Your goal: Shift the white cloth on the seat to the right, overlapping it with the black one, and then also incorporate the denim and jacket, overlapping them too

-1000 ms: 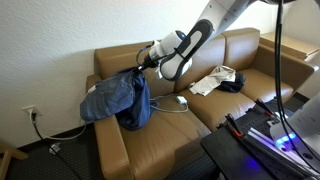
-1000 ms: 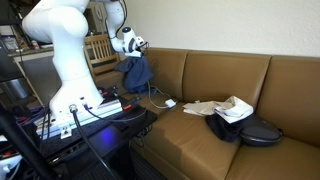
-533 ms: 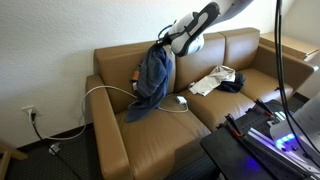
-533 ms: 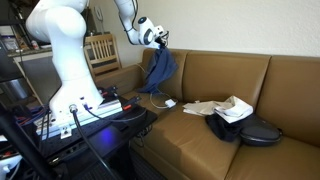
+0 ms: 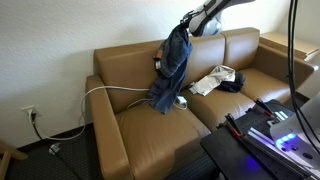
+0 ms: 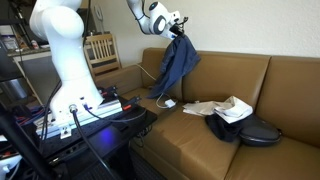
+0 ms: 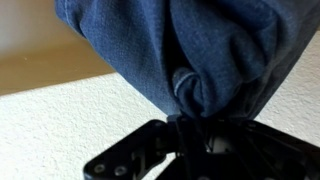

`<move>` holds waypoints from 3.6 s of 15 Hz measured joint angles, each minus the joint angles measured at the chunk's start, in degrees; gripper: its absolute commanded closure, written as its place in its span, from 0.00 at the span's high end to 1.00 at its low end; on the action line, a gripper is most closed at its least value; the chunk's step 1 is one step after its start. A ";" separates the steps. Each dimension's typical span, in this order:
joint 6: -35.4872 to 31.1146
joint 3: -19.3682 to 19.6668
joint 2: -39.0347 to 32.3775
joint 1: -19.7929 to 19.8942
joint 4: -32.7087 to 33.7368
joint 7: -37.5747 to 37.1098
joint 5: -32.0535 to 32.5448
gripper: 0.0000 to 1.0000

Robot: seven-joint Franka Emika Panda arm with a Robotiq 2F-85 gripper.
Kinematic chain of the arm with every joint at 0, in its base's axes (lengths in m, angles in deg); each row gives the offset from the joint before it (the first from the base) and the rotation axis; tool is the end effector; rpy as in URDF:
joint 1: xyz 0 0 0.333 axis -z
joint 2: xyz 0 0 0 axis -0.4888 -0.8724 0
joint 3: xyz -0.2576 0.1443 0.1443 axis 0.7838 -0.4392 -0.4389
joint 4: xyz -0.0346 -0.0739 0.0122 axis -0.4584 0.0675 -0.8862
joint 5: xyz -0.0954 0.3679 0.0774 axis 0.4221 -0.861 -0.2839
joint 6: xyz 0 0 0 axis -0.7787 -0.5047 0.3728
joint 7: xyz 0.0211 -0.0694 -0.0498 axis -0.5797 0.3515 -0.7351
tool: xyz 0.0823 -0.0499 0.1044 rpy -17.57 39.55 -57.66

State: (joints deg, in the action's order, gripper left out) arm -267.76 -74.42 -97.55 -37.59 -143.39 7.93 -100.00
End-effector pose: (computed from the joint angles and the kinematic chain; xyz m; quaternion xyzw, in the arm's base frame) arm 0.7079 0.0152 0.2958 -0.8848 0.0924 -0.4560 0.0235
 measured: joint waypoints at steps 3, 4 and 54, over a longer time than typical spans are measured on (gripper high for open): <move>0.01 6.36 -2.31 -4.65 0.67 0.00 -5.11 0.04; 0.02 9.54 -3.50 -6.41 1.31 -0.19 -7.73 0.04; 16.24 17.88 -26.54 1.24 19.56 -28.52 -36.08 1.00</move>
State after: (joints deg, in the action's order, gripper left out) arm -251.53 -56.54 -124.09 -36.35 -123.83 -20.59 -136.08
